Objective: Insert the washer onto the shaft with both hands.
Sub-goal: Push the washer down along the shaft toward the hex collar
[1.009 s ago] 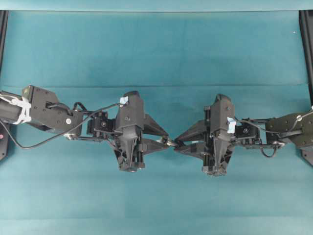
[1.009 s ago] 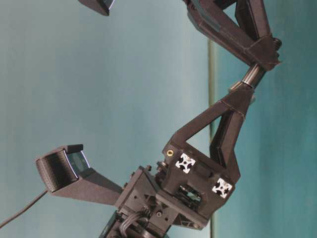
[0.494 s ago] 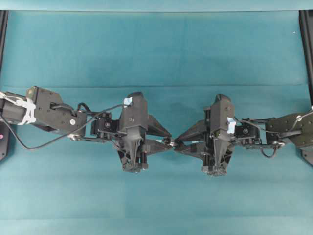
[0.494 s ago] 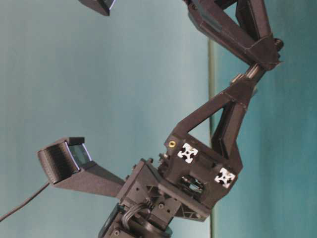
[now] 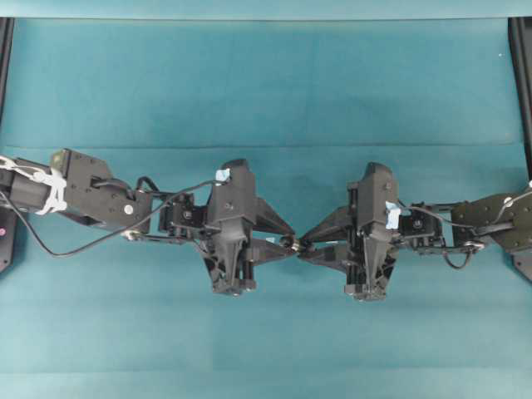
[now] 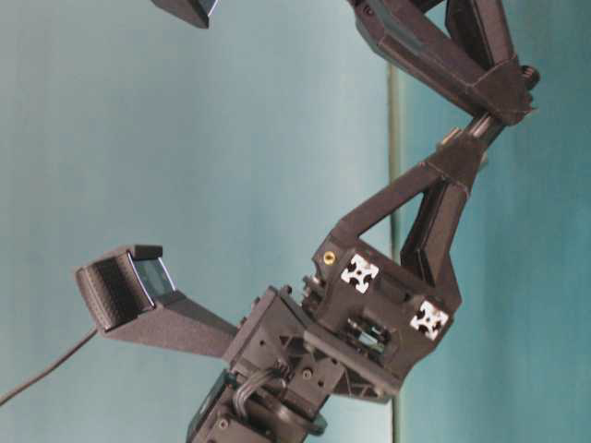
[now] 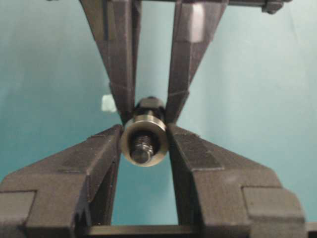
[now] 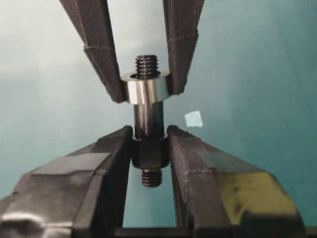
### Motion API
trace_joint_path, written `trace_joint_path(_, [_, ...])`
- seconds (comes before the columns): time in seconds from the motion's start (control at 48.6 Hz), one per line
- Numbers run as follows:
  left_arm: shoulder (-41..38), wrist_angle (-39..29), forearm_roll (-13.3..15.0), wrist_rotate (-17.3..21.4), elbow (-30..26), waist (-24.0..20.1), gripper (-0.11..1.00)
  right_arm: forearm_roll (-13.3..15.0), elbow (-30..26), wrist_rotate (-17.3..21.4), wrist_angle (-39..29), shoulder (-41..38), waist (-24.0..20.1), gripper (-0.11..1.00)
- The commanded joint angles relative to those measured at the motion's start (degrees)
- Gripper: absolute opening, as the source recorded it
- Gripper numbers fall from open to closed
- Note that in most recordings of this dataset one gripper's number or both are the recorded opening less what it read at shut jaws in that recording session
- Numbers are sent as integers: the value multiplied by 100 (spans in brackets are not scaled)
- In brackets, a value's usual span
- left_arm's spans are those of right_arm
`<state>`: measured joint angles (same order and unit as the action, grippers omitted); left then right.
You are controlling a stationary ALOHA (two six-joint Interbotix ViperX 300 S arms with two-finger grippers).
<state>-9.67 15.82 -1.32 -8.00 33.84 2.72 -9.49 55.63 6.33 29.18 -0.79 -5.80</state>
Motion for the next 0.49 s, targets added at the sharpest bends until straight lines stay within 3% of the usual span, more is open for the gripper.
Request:
trace_joint_path(0.0, [-35,26,-18,18,-176,62,35,-9,-97,26,79,53,18,0])
trace_joint_path(0.473, [-114,-290,-26,35,-229,70,35,-9,-114,18,79,53,18,0])
